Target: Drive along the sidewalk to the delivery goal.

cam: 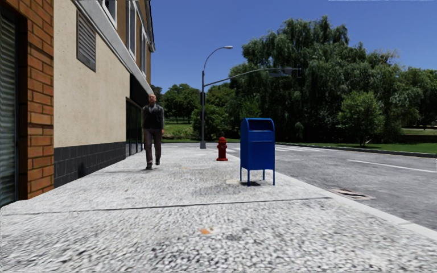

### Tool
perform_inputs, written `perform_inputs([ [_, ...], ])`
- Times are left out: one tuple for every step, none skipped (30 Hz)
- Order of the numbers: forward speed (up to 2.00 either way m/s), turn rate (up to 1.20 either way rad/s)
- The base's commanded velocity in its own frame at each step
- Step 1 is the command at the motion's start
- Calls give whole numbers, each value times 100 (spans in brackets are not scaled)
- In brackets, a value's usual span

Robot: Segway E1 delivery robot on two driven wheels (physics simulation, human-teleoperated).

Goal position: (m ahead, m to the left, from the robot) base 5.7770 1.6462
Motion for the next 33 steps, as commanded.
perform_inputs([
  [148, -32],
  [148, -32],
  [148, -33],
  [148, -29],
  [148, -14],
  [148, -14],
  [148, 0],
  [148, 0],
  [148, 0],
  [148, 0],
  [148, 0],
  [148, 0],
  [148, 0],
  [148, 0],
  [148, 0],
  [148, 0],
  [148, 0],
  [148, 0],
  [148, 0],
  [148, 0],
  [148, 0],
  [148, 0],
  [148, 10],
  [148, 22],
  [148, 26],
  [148, 26],
  [148, 27],
  [143, 30],
  [110, 36],
  [100, 38],
  [94, 41],
  [94, 41],
  [93, 42],
])
